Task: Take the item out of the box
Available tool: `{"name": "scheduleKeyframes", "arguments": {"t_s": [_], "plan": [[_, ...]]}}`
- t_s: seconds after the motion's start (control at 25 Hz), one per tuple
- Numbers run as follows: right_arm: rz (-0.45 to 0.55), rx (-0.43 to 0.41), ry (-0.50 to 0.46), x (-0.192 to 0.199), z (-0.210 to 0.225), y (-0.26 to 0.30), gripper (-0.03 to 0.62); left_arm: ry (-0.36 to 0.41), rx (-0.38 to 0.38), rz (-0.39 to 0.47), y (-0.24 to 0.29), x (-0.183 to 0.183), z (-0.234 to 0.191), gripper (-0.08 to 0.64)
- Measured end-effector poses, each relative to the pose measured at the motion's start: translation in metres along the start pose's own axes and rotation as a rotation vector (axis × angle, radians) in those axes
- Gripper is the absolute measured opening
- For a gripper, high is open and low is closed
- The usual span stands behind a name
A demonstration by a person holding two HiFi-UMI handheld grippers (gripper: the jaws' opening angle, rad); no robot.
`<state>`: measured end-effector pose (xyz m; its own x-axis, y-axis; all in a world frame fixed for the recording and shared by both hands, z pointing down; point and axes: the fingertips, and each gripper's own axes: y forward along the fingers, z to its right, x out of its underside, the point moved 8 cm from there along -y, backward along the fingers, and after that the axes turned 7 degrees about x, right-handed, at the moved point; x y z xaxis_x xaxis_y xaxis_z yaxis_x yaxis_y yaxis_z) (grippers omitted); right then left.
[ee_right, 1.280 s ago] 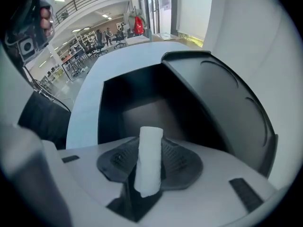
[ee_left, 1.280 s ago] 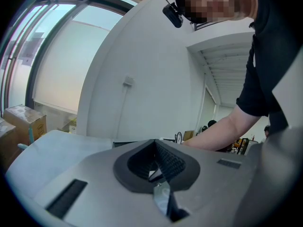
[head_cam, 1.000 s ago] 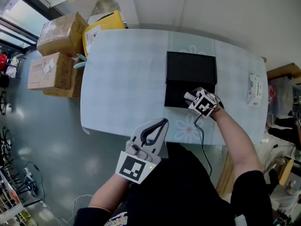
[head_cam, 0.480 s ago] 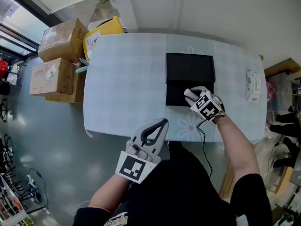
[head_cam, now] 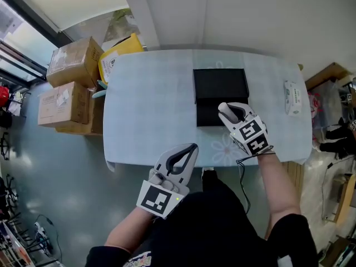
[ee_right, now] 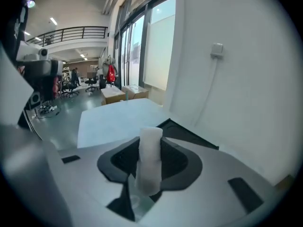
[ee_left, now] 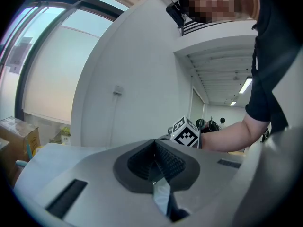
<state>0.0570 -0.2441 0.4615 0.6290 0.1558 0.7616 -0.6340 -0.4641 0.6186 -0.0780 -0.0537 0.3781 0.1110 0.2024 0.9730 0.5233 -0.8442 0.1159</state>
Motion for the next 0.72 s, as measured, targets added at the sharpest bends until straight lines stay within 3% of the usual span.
{"name": "scheduleKeyframes", "arguments": {"t_s": [0.36, 0.72], "plan": [[0.221, 0.120, 0.106, -0.044, -0.027, -0.081, 0.140, 0.030, 0.057, 0.027, -0.027, -0.009, 0.010, 0.002], [0.365, 0.207, 0.152, -0.069, -0.066, -0.148, 0.140, 0.080, 0.099, 0.059, -0.051, -0.023, 0.015, 0.002]]}}
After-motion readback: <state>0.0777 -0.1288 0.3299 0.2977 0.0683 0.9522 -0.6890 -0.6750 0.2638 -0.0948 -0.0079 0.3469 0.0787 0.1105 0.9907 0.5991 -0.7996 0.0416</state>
